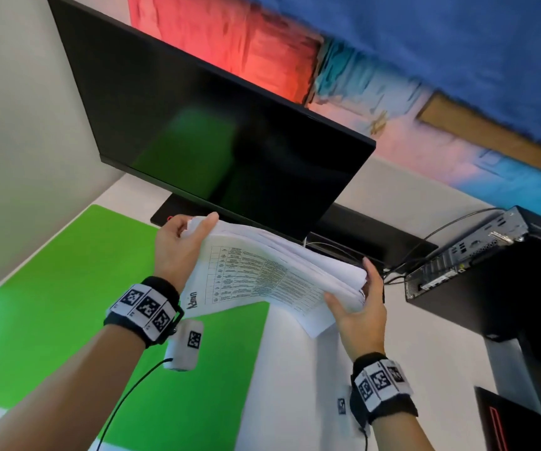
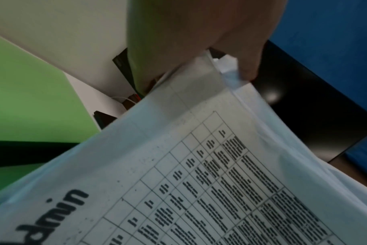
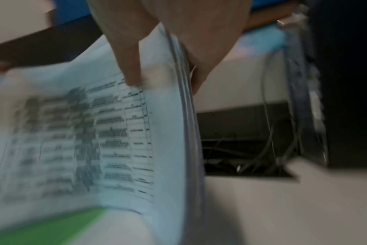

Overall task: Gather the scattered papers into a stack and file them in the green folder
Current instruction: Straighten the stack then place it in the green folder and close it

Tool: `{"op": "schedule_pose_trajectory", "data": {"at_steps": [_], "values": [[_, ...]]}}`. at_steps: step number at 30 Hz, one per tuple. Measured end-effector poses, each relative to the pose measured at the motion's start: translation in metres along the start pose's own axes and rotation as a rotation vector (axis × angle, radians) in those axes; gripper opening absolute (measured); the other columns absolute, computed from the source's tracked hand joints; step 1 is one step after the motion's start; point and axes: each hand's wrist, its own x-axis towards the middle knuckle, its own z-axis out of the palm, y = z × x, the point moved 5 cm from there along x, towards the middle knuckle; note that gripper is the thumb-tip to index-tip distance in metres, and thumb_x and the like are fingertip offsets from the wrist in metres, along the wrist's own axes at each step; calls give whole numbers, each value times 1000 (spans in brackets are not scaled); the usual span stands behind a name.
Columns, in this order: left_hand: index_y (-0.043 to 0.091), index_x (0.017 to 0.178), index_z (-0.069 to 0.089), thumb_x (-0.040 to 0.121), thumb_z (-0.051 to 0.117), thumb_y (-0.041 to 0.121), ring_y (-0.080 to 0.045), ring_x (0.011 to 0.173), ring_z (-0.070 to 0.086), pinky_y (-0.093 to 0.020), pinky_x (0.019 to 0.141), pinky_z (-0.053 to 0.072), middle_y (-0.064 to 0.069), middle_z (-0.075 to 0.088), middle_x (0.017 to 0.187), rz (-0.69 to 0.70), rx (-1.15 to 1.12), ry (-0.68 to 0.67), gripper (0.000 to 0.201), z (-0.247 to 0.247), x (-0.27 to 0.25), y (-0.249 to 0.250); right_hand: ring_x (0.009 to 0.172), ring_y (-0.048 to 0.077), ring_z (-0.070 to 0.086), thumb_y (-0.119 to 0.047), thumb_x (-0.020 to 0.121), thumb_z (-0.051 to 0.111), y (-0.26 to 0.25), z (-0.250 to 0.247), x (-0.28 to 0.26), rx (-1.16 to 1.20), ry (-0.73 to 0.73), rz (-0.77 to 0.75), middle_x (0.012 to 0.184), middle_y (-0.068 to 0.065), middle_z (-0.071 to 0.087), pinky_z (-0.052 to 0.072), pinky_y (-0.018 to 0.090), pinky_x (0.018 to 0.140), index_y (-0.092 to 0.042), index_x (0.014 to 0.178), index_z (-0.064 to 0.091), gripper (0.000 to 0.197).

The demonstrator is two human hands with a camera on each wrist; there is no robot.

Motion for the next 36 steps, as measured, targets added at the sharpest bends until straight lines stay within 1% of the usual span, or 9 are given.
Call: {"op": "schedule_pose_trajectory", "data": {"at_steps": [4, 10, 13, 17, 20, 24, 28, 32, 36], "values": [[13, 79, 62, 81, 68, 46, -16, 60, 56, -28, 62, 45, -2, 63, 71, -54, 30, 44, 34, 4, 7, -7, 118, 3, 46, -8, 77, 77, -30, 5, -3, -536, -24, -403, 150, 5, 40, 44, 15, 93, -19, 149, 36, 83], [19, 65, 52, 83, 61, 38, -19, 62, 47, -30, 65, 39, -1, 54, 64, -124, 29, 90, 28, 10, 16, -10, 89, 18, 62, -22, 79, 77, -20, -5, 9, -664, -7, -388, 121, 2, 57, 56, 29, 69, -18, 122, 62, 45], [15, 83, 58, 87, 62, 29, -19, 70, 53, -32, 70, 43, 0, 59, 77, -128, -116, 27, 15, 7, 21, -12, 97, 21, 64, -11, 83, 73, 23, -20, 22, -250, 62, 26, 114, 3, 66, 53, 31, 87, -24, 115, 58, 37], [10, 114, 64, 64, 87, 28, -23, 87, 75, -34, 72, 59, -7, 78, 100, -209, -81, -334, 58, 13, 14, -25, 118, 30, 61, -15, 73, 79, 77, -2, 40, 118, -99, 484, 126, 9, 66, 45, 46, 105, -21, 129, 60, 60], [5, 103, 71, 72, 82, 5, -28, 89, 76, -40, 78, 62, -9, 79, 95, -235, -30, -293, 34, 15, 10, -30, 114, 30, 63, -8, 76, 78, 70, 11, 53, 141, -109, 489, 116, 8, 70, 46, 39, 100, -14, 121, 66, 47], [7, 99, 73, 76, 76, -2, -24, 85, 77, -33, 72, 63, -10, 80, 96, -133, -107, -338, 24, 9, 7, -6, 98, 8, 63, -15, 78, 79, 29, 1, 51, 279, -18, 440, 107, -8, 68, 43, 31, 87, -20, 120, 61, 46], [11, 101, 65, 55, 91, 26, -21, 88, 73, -34, 74, 62, -3, 74, 101, 26, -194, -292, 55, -11, 5, 8, 93, 0, 69, -13, 77, 80, 1, -6, 21, 360, 28, 271, 112, -7, 71, 53, 13, 73, -25, 128, 57, 57], [16, 105, 66, 48, 84, 59, -14, 80, 74, -30, 70, 60, 0, 76, 95, -70, -61, -234, 74, -2, -14, -13, 88, 11, 74, -8, 72, 84, 23, 23, -8, 333, -37, 396, 104, 2, 74, 54, 11, 61, -15, 119, 62, 52], [8, 99, 69, 87, 68, 40, -7, 64, 70, -22, 55, 56, 1, 74, 79, -81, -94, -88, 34, -5, -13, -9, 75, 1, 72, -5, 75, 81, 14, 24, -10, 306, -42, 335, 104, 3, 73, 54, 11, 61, -24, 102, 64, 37]]}}
